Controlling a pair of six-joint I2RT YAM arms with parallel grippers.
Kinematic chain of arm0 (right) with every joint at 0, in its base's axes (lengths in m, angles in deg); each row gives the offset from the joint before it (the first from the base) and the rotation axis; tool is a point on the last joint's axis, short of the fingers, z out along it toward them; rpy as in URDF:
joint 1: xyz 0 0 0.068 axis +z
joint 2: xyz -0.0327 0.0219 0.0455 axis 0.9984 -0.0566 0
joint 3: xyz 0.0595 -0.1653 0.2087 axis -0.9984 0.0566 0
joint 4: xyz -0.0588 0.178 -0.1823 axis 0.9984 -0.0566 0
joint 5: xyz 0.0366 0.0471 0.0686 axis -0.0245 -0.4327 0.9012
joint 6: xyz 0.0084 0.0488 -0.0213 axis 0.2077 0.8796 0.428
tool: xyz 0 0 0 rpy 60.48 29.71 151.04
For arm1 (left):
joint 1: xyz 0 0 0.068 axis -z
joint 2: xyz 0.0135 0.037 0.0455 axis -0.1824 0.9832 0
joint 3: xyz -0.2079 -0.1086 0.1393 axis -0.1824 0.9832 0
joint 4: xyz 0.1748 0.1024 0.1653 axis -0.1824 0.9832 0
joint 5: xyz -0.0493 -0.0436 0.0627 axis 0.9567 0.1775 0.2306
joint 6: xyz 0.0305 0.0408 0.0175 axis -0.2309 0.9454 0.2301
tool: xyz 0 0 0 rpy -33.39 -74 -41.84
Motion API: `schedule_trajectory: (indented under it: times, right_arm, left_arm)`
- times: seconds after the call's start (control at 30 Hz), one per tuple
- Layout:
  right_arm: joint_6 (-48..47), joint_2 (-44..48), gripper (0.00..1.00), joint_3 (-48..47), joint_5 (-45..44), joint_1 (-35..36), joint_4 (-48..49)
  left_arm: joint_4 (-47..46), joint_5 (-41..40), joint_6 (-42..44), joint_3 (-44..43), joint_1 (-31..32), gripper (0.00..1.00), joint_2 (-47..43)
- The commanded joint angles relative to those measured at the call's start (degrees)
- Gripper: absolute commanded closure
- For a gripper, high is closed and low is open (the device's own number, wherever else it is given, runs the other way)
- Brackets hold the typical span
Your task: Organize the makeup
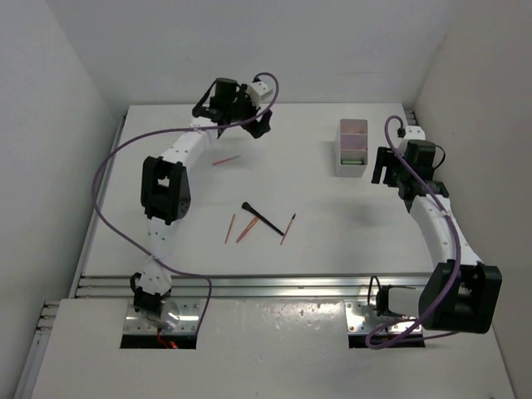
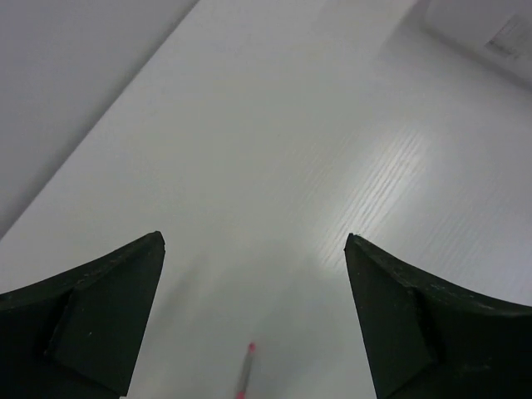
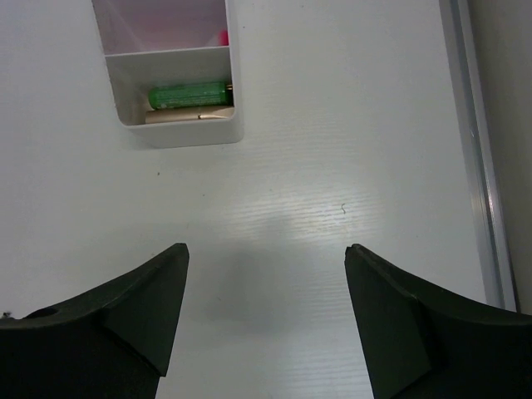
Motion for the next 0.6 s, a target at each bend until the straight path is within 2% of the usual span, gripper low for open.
schedule_trajectory:
  times: [0.0,0.03,0.1,0.17,0.3,0.57]
  right_arm:
    - [-0.4,-1.0,0.24,-3.8,1.9,0.0,0.3]
    - [-0.5,-2.0,0.24,-4.3,1.8,0.1,0.1]
    - [-0.5,-3.5,0.24,-4.8,3.6,0.3,-0.2]
    - [0.4,-4.0,0.24,-4.9,4.4,0.3,0.2]
    - [2.3,-5.5,0.24,-5.2,6.2,0.4,0.3]
    - [2.3,-4.8,0.25,-5.1,4.1,2.5,-0.1]
  left_arm:
    - [18.0,1.8,8.5,-8.2,-3.9,0.04,4.6]
    - [19.1,0.6,9.7,-7.6,-3.9,0.04,4.6]
    - [19.1,-3.8,13.6,-0.7,-3.9,0.06,1.7]
    - [19.6,-9.2,12.8,0.1,-4.6,0.11,1.6]
    - [19.6,-12.9,10.2,-0.1,-6.6,0.24,5.1]
    - [19.6,-14.4,12.4,1.1,-6.6,0.24,7.7]
